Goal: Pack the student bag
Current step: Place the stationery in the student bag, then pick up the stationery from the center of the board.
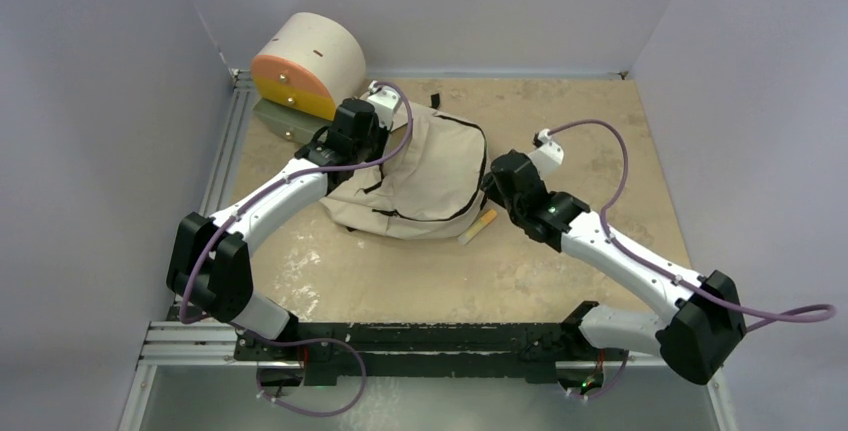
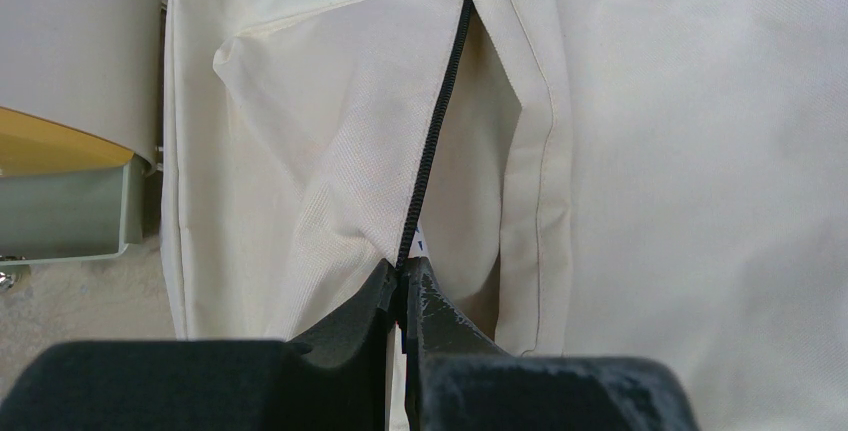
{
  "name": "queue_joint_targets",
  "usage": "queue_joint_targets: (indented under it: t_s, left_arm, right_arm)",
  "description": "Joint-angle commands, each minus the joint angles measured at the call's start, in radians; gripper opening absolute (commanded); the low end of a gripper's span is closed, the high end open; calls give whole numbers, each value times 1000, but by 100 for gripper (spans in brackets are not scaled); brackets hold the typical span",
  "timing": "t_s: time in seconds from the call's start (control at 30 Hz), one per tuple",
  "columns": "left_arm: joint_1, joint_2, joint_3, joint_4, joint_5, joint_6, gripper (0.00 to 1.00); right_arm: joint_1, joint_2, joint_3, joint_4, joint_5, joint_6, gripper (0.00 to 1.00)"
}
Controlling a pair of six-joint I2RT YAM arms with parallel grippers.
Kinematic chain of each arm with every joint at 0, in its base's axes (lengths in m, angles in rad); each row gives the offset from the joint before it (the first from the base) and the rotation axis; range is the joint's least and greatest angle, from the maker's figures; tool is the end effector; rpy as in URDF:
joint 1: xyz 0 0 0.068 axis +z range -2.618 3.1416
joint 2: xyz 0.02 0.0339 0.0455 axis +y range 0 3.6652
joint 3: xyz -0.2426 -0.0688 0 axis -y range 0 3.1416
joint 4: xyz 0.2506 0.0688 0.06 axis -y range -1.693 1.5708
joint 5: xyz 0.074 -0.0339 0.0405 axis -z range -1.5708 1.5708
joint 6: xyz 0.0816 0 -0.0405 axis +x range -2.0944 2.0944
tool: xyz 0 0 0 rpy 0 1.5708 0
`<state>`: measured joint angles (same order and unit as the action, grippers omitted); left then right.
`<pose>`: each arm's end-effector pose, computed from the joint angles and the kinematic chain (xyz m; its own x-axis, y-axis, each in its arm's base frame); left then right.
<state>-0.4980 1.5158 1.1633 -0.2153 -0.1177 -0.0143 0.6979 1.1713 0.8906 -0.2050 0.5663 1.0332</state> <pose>0.3501 -0.1794 0.2422 -0.4780 0.2437 -0.8439 0.3806 0.9233 0.0511 0.2652 0.1653 0.2585 -0.3367 0.6637 -0.6680 0.2157 0.7449 0.6314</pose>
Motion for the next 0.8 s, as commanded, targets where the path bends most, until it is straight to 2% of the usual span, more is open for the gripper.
queue_joint_targets:
  t_s: [0.0,0.2,0.3,0.77]
  left_arm:
    - [1,-37,45,29,0,10,0]
    - [1,-37,44,27,-4,10,0]
    - [1,-37,45,28,-4,10,0]
    - [1,-40,45,27,-8,10,0]
  right_arm:
    - [-3,12,-44,-198,53,93,38]
    - [-2,82,-71,-186,-65,103,41]
    - [-2,115,-85,-150,-109,92,46]
    - [-1,300,-91,-95,-104,62,45]
